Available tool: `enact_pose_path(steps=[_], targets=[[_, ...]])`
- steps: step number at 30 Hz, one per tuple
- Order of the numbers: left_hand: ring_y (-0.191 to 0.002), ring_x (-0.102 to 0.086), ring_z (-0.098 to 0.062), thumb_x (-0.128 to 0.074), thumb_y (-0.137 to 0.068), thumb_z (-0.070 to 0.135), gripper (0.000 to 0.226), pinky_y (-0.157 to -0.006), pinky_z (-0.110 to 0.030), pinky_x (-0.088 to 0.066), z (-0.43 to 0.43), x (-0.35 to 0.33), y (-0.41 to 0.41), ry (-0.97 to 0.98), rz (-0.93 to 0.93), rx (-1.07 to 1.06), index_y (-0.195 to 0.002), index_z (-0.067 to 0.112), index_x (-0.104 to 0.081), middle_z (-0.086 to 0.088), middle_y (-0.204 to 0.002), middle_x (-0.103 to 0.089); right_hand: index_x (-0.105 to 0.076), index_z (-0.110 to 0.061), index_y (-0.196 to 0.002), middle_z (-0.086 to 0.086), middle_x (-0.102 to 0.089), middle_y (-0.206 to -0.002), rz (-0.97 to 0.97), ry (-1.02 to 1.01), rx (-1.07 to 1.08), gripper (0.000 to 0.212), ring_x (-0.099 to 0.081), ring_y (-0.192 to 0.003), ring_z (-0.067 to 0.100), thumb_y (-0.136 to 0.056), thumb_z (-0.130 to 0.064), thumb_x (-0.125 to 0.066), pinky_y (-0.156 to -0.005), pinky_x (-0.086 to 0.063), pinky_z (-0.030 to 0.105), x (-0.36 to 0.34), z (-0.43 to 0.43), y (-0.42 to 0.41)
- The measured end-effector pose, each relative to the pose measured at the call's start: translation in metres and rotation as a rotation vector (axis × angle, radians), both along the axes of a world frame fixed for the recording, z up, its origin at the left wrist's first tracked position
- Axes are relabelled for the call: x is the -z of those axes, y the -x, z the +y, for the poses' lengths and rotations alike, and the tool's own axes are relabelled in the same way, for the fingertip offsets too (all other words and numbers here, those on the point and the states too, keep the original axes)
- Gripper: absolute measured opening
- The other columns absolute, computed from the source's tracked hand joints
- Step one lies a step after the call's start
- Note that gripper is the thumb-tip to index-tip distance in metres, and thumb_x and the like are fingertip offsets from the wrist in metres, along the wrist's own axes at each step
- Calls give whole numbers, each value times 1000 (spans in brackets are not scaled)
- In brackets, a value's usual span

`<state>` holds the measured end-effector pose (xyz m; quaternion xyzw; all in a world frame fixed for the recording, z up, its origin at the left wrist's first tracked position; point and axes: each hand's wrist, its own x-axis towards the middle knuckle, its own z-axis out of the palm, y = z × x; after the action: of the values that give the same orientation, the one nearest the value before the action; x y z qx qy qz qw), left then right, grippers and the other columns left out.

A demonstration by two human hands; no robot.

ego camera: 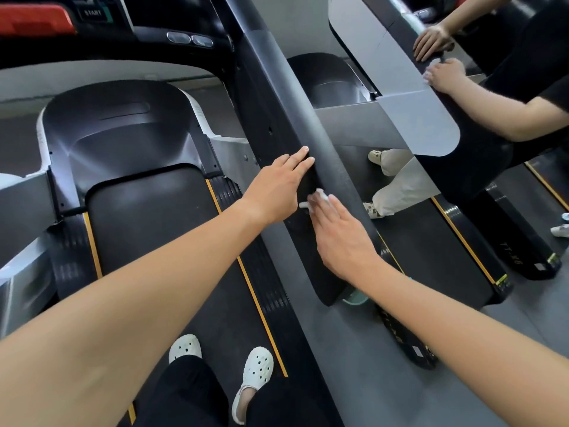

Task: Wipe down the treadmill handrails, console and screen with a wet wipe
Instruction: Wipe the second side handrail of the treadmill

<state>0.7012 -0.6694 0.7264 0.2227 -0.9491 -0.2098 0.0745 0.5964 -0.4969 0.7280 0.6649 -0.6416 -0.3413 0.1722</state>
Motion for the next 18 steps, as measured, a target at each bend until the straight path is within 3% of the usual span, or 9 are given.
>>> enact_pose_path(steps=[2, 5, 8, 12, 16, 18], targets=[[-156, -19, -27, -51, -92, 2, 80, -119, -46, -37, 4, -7, 2, -43, -12, -22, -164, 18, -20, 1, -173, -9, -22, 5, -158, 24, -13, -168, -176, 157, 29, 66, -9, -157, 39, -102, -26, -36, -129, -7, 49, -12, -8, 13], [-157, -17, -24, -50, -92, 0, 79, -121, -44, -35, 10, -15, 4, -90, -17, -54, -164, 18, -21, 1, -173, -8, -34, -2, -156, 17, -14, -170, -499, 233, 119, 64, -12, -157, 32, -100, -28, -50, -128, -17, 44, -17, -4, 18], [-157, -15, -24, -49, -92, 0, 80, -121, -44, -34, 14, -19, 6, -117, -37, -80, -164, 17, -20, 2, -173, -5, -29, -2, -158, 15, -8, -171, -600, 240, 190, 70, -2, -159, 30, -101, -35, -50, -129, -14, 44, -11, 12, 8], [-157, -14, -22, -49, -93, -1, 80, -118, -44, -34, 20, -23, 9, -138, -67, -116, -165, 17, -18, 5, -173, -2, -20, -7, -162, 10, -8, -172, -685, 241, 195, 72, -3, -159, 24, -104, -41, -46, -128, -18, 42, -15, 9, 22], [-157, -15, -22, -48, -97, 2, 74, -118, -46, -34, 24, -23, 13, -148, -71, -147, -164, 16, -18, 4, -174, -1, -4, -17, -165, 1, 0, -172, -994, 331, 446, 75, 4, -158, 15, -107, -45, -42, -127, -4, 31, -28, -20, 39], [-156, -19, -23, -47, -103, 9, 66, -121, -46, -34, 26, -23, 15, -155, -62, -162, -163, 13, -21, 2, -173, -4, -3, -17, -165, 0, 3, -172, -1032, 328, 494, 74, 7, -158, 14, -108, -46, -41, -124, -1, 28, -31, -21, 38]])
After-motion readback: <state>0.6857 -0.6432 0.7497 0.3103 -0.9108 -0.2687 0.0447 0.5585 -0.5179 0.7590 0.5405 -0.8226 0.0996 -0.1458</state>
